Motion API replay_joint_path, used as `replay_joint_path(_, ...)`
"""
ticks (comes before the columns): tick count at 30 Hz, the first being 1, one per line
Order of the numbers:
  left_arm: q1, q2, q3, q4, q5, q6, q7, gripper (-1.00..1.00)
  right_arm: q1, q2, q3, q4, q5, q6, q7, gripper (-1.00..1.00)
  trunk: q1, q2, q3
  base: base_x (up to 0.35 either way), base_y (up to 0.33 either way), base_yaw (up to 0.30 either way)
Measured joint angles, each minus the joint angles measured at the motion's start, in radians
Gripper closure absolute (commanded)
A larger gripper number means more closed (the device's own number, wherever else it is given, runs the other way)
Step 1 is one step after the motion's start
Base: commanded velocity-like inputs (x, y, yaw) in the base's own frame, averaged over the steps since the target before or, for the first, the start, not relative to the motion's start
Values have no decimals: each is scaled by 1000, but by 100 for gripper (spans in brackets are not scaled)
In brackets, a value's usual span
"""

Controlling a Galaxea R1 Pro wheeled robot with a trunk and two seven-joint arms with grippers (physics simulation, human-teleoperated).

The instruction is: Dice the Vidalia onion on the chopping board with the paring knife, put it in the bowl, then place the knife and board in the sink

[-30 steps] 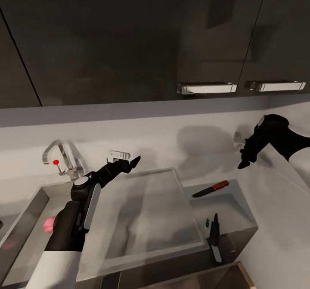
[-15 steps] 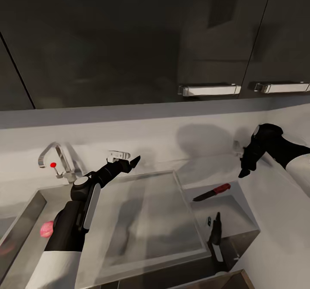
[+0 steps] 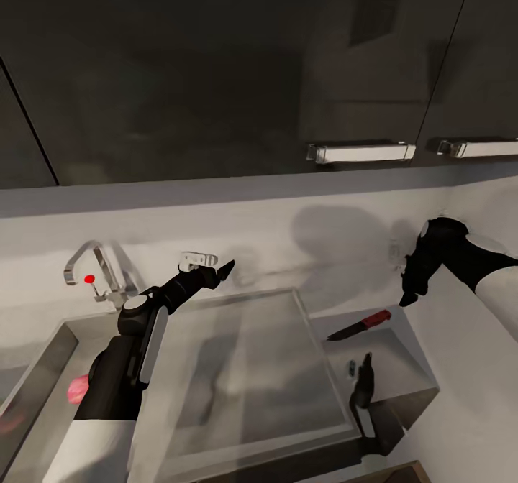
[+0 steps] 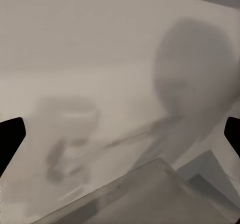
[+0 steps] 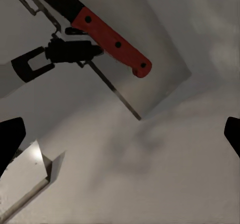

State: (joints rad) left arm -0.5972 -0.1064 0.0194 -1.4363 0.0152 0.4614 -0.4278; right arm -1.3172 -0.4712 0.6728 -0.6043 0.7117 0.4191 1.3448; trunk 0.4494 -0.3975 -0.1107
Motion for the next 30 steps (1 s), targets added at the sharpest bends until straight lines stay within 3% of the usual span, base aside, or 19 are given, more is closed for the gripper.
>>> replay_joint_path(6, 0, 0, 0, 0, 0, 0, 0, -100, 23, 0, 0, 0, 1, 0, -33, -100, 0, 0, 0, 1, 1, 0)
replay_joint_path(30, 0, 0, -1, 0, 0, 0, 0, -100, 61, 0, 0, -1, 0, -1, -34, -100, 0, 0, 0, 0, 0, 0)
